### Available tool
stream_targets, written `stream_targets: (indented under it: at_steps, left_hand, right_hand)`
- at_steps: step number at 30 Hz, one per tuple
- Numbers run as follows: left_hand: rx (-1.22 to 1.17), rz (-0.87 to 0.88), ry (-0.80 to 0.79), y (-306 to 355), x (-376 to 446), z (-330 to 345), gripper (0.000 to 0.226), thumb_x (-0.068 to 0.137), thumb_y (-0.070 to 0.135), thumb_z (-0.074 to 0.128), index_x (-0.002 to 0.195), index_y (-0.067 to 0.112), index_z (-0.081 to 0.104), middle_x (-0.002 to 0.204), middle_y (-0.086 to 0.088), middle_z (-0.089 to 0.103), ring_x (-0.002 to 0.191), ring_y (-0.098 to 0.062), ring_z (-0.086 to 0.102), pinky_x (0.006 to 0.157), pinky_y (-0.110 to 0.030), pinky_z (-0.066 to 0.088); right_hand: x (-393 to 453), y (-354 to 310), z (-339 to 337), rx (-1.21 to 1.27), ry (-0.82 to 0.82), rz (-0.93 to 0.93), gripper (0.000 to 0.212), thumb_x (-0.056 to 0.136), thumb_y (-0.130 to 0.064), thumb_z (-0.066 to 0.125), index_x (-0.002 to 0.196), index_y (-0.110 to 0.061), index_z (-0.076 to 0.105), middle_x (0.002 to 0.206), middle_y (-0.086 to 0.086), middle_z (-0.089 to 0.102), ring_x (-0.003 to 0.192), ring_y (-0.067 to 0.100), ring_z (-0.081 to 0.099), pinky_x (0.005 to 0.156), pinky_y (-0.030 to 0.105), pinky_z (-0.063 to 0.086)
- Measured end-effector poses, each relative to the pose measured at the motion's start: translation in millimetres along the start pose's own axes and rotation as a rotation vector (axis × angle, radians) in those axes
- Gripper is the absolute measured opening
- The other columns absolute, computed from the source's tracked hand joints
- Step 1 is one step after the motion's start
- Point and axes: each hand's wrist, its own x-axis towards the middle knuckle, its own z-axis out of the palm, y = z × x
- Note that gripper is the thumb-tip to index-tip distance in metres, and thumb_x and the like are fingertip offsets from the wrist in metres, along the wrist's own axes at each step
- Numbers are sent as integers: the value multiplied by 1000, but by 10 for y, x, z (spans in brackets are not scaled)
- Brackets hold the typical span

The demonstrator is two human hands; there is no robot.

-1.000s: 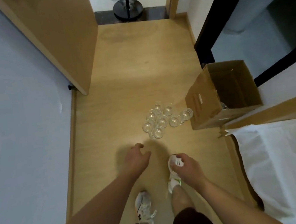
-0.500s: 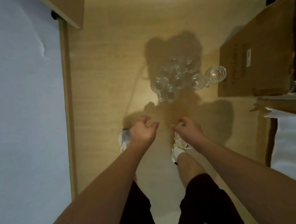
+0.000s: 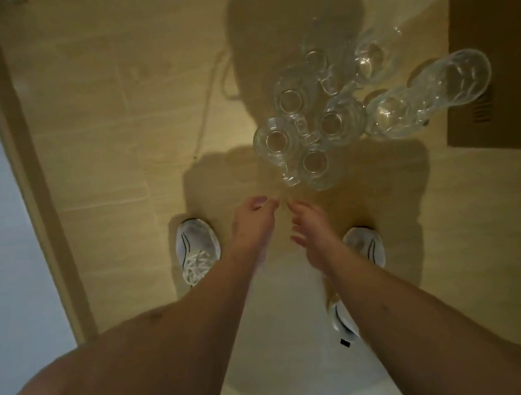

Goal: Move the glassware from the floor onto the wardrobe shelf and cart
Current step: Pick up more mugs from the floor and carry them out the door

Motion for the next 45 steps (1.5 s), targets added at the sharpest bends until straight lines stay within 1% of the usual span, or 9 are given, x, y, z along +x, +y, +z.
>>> stream_targets:
  at_steps: [5,9,13,19,23,26,29,34,45]
  left_hand:
    - [-60,43,-57,3,670,264,42,91,39,70,128,19,67,120,2,70,108,-10,64,96,-27,49]
    - [-188,-49,-120,43,890,469,21,95,31,68,113,21,68,94,13,70,84,2,60,66,-18,41]
    - [-234,-101,-148,55,966,571,4,95,27,68,98,25,67,77,17,68,55,12,60,58,-18,38]
    - [-248,-64,-86,131,939,588,5,98,19,61,97,18,65,81,7,66,75,-9,59,69,-26,50]
    - [-186,-99,-93,168,715,474,12,101,19,52,93,21,61,86,-2,57,75,-15,51,68,-29,47]
    - [-129,-131,-76,182,342,298,17,104,23,50,90,20,59,87,-11,53,66,-16,48,60,-28,44]
    - [-101,-190,-96,267,-216,63,12,101,25,52,92,22,59,91,-9,57,79,-20,52,73,-34,51]
    - [-156,-226,-213,878,-1253,-480,23,98,37,52,88,17,55,94,-15,58,79,-25,53,72,-35,49]
    - [-382,172,-298,3141,-4086,-2062,22,91,37,50,84,16,51,90,-12,53,72,-21,50,62,-30,46]
  right_hand:
    - [697,-30,233,280,-28,-3,56,81,-58,72,130,-35,60,129,-7,59,120,14,51,92,40,41]
    - [989,21,244,367,4,-20,47,81,-56,73,122,-33,67,124,-14,63,124,10,52,107,44,38]
    - [1106,82,258,426,7,-35,55,69,-59,77,116,-32,73,119,-14,71,122,12,56,108,49,42]
    - [981,250,46,431,61,-15,16,100,-32,59,113,-28,66,108,-21,66,117,10,54,105,45,39]
    - [739,323,-172,429,73,10,17,104,-35,50,115,-26,59,104,-11,62,105,13,55,101,43,39]
    - [324,337,-293,399,70,53,23,104,-44,46,108,-24,58,95,-4,57,89,14,53,100,42,39]
    - [-271,306,-408,374,84,74,24,103,-44,49,97,-23,60,97,1,59,89,16,54,95,42,42]
    - [-1545,-176,-524,386,84,22,26,102,-42,53,86,-22,59,86,1,59,74,13,53,69,30,45]
    - [-5038,-2095,-223,247,77,-438,28,97,-36,48,73,-22,44,77,4,47,72,20,46,75,38,43]
